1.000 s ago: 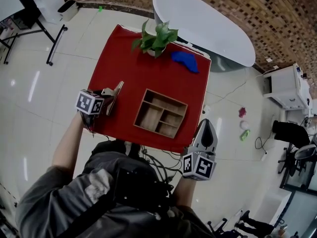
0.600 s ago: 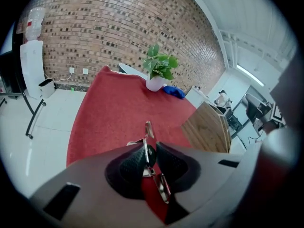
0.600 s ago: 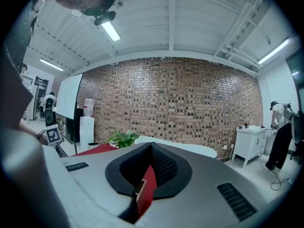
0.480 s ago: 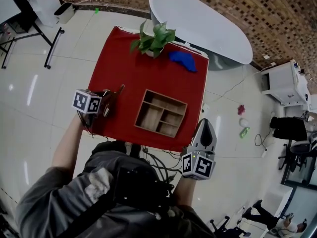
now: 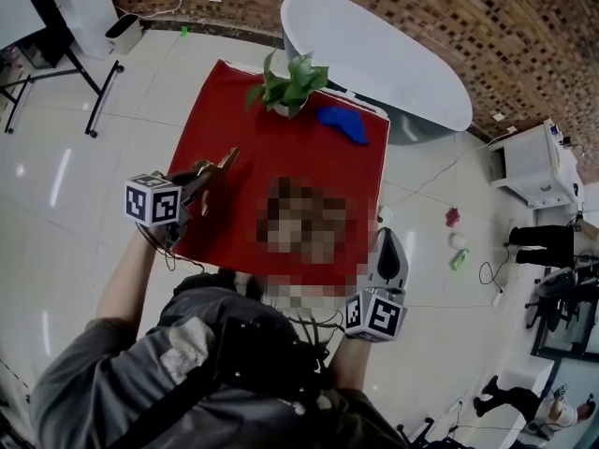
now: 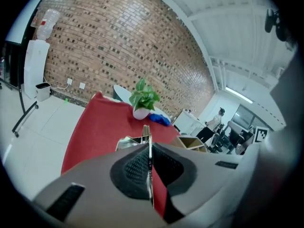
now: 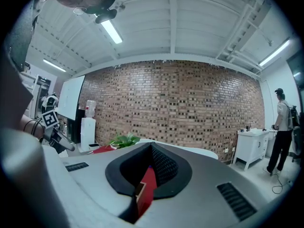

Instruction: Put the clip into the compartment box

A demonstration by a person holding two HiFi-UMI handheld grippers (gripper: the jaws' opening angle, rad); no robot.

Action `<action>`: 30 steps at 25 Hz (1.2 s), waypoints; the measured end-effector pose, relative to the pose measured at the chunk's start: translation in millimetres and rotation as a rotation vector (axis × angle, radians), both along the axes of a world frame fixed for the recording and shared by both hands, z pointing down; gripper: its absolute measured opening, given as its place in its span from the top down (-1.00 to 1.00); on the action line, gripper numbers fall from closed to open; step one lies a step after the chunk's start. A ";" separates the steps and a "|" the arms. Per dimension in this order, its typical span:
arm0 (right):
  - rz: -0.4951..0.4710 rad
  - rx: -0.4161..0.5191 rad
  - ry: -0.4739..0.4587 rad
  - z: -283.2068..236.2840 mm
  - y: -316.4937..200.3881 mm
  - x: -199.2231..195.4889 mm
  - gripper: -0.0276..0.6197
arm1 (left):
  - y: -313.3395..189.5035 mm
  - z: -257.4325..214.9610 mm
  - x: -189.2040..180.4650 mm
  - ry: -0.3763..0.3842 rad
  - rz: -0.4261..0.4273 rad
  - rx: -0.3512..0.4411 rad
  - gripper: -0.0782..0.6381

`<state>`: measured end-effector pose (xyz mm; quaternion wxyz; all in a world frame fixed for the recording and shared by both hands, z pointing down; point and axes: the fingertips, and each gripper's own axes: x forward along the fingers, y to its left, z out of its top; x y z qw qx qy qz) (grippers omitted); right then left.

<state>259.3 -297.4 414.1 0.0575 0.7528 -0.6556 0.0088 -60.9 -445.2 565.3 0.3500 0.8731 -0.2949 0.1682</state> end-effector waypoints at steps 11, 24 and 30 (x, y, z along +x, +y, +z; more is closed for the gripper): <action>-0.024 0.039 0.003 -21.1 16.5 1.6 0.86 | 36.8 -171.0 31.9 0.276 0.016 0.280 0.74; -0.017 0.050 0.001 -28.1 43.0 17.5 0.86 | 75.6 -230.1 47.9 0.389 0.022 0.376 0.74; -0.002 0.059 0.000 -30.8 55.6 23.3 0.86 | 90.0 -230.4 56.0 0.405 0.040 0.368 0.74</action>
